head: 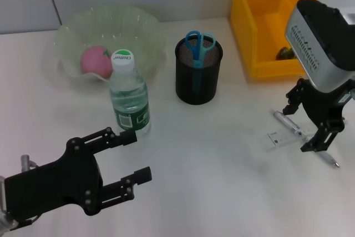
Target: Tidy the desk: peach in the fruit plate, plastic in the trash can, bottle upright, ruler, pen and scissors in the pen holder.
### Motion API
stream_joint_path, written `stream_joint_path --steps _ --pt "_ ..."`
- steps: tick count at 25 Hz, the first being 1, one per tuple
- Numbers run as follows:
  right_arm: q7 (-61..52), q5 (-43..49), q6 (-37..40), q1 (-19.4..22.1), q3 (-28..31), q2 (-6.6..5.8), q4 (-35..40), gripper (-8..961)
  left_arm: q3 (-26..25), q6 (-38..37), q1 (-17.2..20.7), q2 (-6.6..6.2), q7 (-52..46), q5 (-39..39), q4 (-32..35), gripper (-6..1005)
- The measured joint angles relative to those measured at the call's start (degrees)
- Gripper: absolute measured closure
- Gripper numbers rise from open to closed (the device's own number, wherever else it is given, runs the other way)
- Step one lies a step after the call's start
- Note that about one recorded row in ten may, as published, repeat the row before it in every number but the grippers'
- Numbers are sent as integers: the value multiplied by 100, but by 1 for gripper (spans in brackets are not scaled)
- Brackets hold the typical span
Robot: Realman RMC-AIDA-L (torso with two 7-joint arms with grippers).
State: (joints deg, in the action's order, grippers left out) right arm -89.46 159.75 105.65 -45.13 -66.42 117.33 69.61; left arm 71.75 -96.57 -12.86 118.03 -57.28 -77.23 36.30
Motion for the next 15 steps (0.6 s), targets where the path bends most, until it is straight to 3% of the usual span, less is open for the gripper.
stream_joint_path --steps 15 --pt "89 22 -142 -102 -34 -31 -383 119 -1 297 -85 -4 -45 -587 195 305"
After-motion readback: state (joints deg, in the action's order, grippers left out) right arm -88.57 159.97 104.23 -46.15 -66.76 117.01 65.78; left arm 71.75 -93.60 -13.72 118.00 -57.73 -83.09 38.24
